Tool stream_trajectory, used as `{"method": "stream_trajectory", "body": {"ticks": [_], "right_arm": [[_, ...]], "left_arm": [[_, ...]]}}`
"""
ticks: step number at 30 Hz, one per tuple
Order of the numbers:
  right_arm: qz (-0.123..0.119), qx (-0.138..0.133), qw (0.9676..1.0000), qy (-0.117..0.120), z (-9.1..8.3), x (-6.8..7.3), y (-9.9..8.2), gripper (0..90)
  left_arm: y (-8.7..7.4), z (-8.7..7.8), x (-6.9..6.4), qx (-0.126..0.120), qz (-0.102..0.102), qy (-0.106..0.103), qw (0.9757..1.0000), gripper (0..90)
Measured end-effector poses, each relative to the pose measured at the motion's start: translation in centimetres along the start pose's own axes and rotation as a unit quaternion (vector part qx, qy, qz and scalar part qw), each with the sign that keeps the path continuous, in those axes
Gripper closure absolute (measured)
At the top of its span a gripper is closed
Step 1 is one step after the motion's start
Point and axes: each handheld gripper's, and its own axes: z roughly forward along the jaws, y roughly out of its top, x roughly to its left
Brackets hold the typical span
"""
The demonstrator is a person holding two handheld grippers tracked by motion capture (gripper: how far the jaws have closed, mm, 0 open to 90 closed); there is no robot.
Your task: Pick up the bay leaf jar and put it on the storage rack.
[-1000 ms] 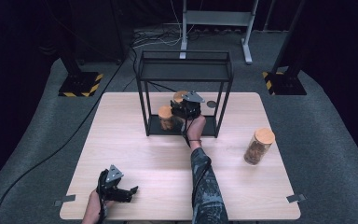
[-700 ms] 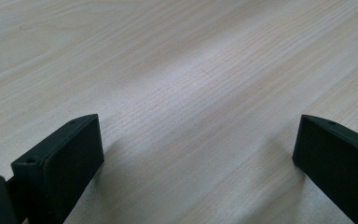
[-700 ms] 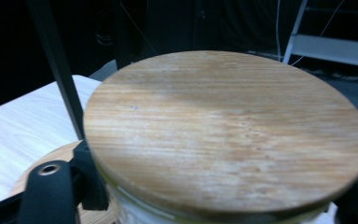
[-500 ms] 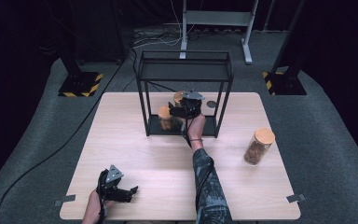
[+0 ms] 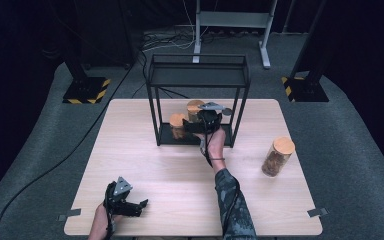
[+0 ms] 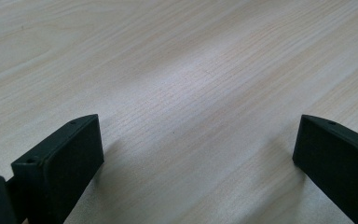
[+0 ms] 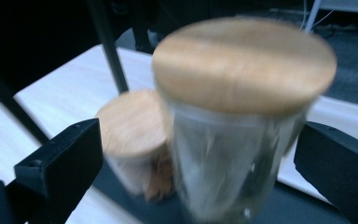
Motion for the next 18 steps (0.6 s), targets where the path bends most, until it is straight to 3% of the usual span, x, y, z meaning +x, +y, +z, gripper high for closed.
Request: {"method": "stream_trajectory", "body": {"ticks": [10,18], "right_arm": [[-0.021,0.043,0.9984,0.031,-3.0,1.3,-3.7,0.0],[-0.042,0.055,0.9964,0.049,-6.6,3.0,-7.3,0.0]], "left_arm": [[0.0,0.0,0.0,0.000,0.000,0.000,1.0000,1.0],[0.0,0.0,0.0,0.000,0.000,0.000,1.0000,1.0]]}}
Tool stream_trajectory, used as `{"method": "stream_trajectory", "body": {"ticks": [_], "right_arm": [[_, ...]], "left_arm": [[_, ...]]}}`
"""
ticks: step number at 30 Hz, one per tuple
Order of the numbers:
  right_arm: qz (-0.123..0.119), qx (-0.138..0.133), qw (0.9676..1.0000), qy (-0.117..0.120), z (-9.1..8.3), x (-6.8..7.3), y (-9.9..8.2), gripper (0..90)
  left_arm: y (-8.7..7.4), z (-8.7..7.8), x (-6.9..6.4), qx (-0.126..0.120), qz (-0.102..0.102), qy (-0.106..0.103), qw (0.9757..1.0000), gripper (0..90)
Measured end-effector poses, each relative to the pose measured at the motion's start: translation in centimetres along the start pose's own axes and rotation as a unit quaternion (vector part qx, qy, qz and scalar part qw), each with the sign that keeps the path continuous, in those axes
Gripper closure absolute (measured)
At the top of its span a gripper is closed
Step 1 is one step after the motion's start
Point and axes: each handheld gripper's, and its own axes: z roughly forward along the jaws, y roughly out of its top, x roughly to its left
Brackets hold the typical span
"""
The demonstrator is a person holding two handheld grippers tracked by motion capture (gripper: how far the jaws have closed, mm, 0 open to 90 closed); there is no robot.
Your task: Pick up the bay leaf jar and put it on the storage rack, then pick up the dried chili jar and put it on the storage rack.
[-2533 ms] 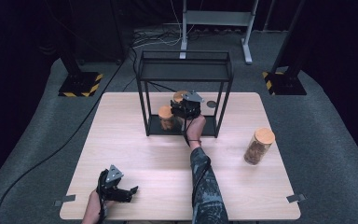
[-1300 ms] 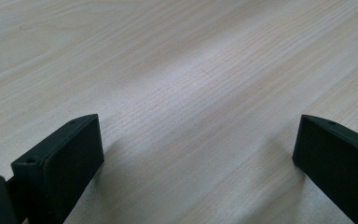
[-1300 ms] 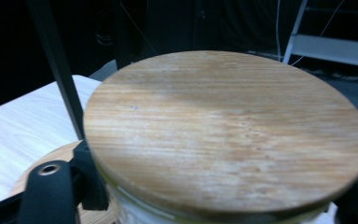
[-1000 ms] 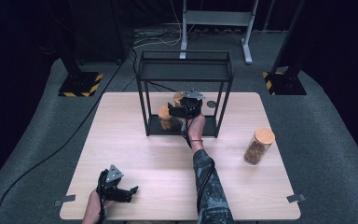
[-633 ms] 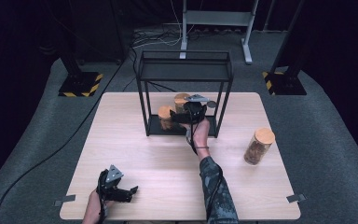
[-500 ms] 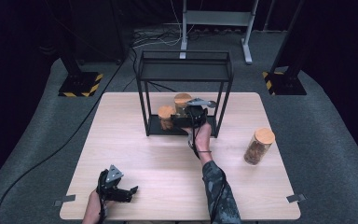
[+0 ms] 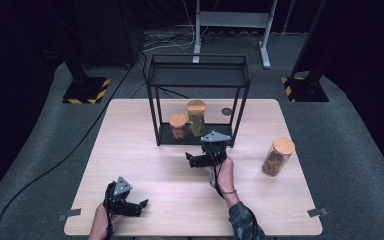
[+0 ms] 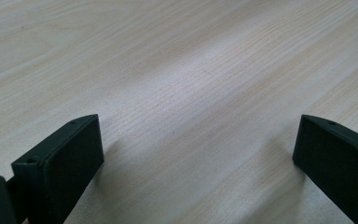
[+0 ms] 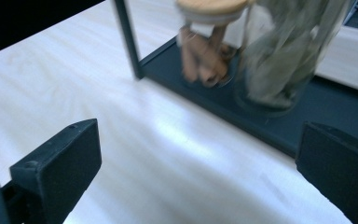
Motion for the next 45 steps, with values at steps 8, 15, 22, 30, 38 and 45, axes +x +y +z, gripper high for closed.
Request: {"method": "stream_trajectory", "body": {"ticks": [8,15,22,30,38,45], "right_arm": [[-0.015,0.036,0.9992,0.012,-1.7,2.2,-3.9,0.0],[-0.020,0.061,0.9978,0.019,-3.3,4.1,-7.6,0.0],[-0.024,0.068,0.9973,0.016,-5.0,4.7,-9.7,0.0],[-0.020,0.072,0.9972,0.006,-6.9,4.3,-11.7,0.0],[0.010,0.049,0.9987,-0.006,-8.5,3.0,-13.2,0.0],[0.023,0.031,0.9987,-0.034,-10.0,1.7,-13.8,0.0]], "left_arm": [[0.0,0.0,0.0,0.000,0.000,0.000,1.0000,0.9],[0.0,0.0,0.0,0.000,-0.001,0.000,1.0000,0.9],[0.0,0.0,0.0,0.000,-0.001,0.000,1.0000,0.9],[0.0,0.0,0.0,0.000,0.001,0.003,1.0000,0.9],[0.0,0.1,0.0,0.000,-0.003,0.001,1.0000,0.8],[0.0,0.1,0.0,0.000,-0.004,0.001,1.0000,0.8]]}}
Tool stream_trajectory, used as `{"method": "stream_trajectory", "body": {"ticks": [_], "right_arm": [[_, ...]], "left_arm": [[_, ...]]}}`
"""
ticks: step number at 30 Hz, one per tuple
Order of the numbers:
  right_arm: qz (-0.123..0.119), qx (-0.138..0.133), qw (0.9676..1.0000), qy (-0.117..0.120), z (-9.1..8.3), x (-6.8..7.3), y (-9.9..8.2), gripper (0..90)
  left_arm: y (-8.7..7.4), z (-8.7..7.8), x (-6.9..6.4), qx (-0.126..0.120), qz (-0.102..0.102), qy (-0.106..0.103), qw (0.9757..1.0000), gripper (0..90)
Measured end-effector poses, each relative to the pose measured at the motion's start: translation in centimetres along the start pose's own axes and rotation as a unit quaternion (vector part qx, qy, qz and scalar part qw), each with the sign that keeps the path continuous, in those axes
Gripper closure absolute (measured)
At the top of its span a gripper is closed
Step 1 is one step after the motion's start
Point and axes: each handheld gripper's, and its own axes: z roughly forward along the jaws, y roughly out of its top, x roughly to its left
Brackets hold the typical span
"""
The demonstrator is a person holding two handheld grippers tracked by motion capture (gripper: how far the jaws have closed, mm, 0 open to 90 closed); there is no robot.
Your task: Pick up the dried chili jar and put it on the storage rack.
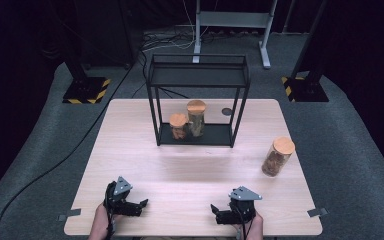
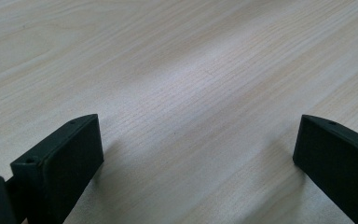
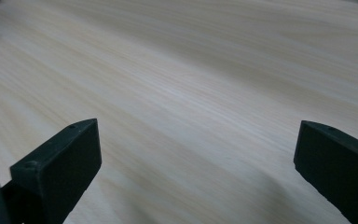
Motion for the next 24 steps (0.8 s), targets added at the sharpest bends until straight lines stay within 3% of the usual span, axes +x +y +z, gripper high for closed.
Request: {"method": "stream_trajectory", "body": {"ticks": [7,17,24], "right_arm": [[0.020,-0.019,0.9986,-0.046,-1.9,-2.7,-0.3,0.0],[0.051,-0.037,0.9930,-0.100,-3.5,-6.7,-0.7,0.0],[0.062,-0.051,0.9899,-0.117,-4.2,-8.5,-0.6,0.0]], "left_arm": [[0.0,0.0,0.0,0.000,0.003,0.001,1.0000,0.8],[0.0,0.0,0.0,0.000,0.002,0.000,1.0000,0.8],[0.0,0.0,0.0,0.001,0.000,0.002,1.0000,0.3]]}}
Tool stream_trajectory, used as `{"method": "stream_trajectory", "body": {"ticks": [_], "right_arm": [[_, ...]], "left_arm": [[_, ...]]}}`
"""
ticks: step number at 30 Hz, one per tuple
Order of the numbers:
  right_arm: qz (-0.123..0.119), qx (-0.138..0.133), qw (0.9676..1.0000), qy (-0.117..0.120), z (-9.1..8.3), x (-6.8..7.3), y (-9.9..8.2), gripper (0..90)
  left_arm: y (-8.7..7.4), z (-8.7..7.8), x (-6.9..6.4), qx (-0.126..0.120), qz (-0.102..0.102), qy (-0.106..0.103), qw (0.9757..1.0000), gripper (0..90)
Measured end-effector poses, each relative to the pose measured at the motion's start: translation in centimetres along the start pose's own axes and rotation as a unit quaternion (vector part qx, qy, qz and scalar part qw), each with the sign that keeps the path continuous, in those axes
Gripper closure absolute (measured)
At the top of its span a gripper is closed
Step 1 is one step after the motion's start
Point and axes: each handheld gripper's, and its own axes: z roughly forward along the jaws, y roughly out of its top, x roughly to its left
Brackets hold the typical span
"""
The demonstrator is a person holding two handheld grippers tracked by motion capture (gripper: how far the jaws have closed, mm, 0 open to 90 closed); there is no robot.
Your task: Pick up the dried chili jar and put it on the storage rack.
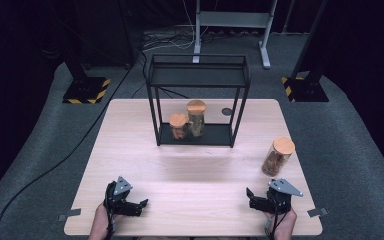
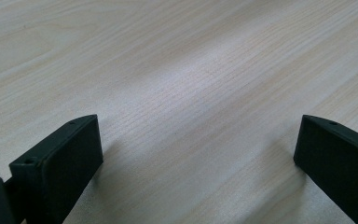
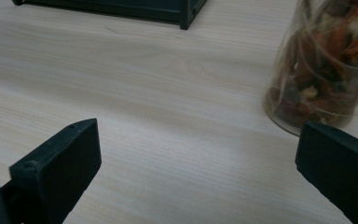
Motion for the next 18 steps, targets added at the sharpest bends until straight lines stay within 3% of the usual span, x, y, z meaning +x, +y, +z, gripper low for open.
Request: {"method": "stream_trajectory", "body": {"ticks": [12,18], "right_arm": [[0.019,-0.028,0.9991,-0.027,-0.1,-2.2,0.7,0.0],[0.023,-0.061,0.9973,-0.034,-0.6,-3.3,1.2,0.0]], "left_arm": [[0.0,0.0,0.0,0.000,0.001,0.001,1.0000,0.4],[0.0,0.0,0.0,0.000,0.001,0.000,1.0000,0.3]]}}
